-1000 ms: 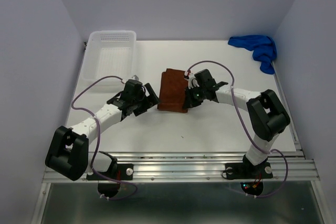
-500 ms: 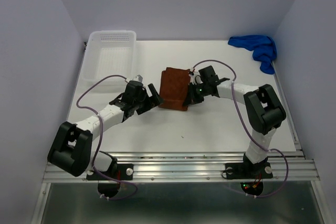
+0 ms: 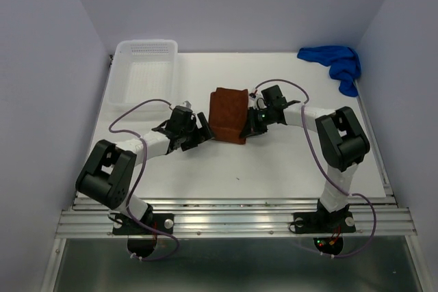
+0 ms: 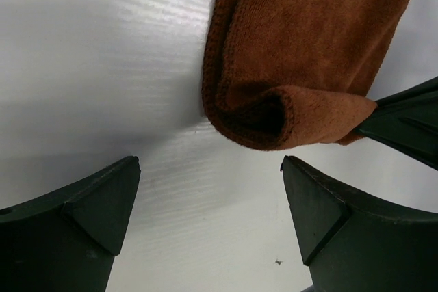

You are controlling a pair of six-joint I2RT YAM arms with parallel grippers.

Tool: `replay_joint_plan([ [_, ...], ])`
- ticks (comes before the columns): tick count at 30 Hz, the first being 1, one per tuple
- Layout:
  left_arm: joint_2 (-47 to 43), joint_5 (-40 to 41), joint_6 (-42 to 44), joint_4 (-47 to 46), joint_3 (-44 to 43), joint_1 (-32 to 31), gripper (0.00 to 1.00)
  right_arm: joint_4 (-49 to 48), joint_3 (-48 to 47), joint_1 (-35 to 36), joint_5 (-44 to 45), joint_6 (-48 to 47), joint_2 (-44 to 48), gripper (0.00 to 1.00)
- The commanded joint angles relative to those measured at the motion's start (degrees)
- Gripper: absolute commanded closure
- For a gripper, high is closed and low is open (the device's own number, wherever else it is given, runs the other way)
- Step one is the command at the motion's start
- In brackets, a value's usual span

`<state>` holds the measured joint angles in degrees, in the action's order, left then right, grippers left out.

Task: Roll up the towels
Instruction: Roll the towel

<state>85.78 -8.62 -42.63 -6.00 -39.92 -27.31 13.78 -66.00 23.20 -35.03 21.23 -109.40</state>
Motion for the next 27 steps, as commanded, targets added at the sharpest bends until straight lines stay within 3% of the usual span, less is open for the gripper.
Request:
replay_joint_plan([
  [1, 2.02, 0.63, 1.50, -2.70, -3.41, -0.29, 0.04, -0.25, -2.56, -0.35, -0.13, -0.40, -0.54, 0.99],
  [8, 4.48, -0.79, 1.41, -6.13, -4.20, -0.38, 0.06, 1.24, -3.52, -0.35, 1.54, -1.81, -1.34, 0.99],
  [13, 8.78, 0.36, 1.59, -5.08, -6.39, -0.29, 0.14, 1.34, -3.88, -0.35, 1.37, -2.34, -1.69, 0.99],
  [16, 11.95, 0.36, 1.76, -4.46, -8.33, -0.37, 0.23, 1.95, -4.05, -0.35, 1.80, -3.21, -2.04, 0.99],
  [21, 14.59, 1.24, 2.11, -2.36, -10.08, -0.55, 0.46, 1.95, -3.88, -0.35, 1.89, -5.23, -1.25, 0.98],
  [23, 14.94, 1.24, 2.81, -1.82, -10.35, -0.73, 0.53, 2.04, -3.88, -0.35, 2.42, -7.25, -0.90, 0.90],
  [24, 15.47, 1.24, 3.08, -1.56, -10.44, -0.99, 0.62, 2.13, -3.96, -0.35, 2.68, -8.04, -0.55, 0.87],
  [27, 17.22, 1.94, 4.13, 0.54, -12.10, -1.69, 0.67, 2.04, -4.14, -0.35, 2.51, -12.70, 1.73, 0.77],
])
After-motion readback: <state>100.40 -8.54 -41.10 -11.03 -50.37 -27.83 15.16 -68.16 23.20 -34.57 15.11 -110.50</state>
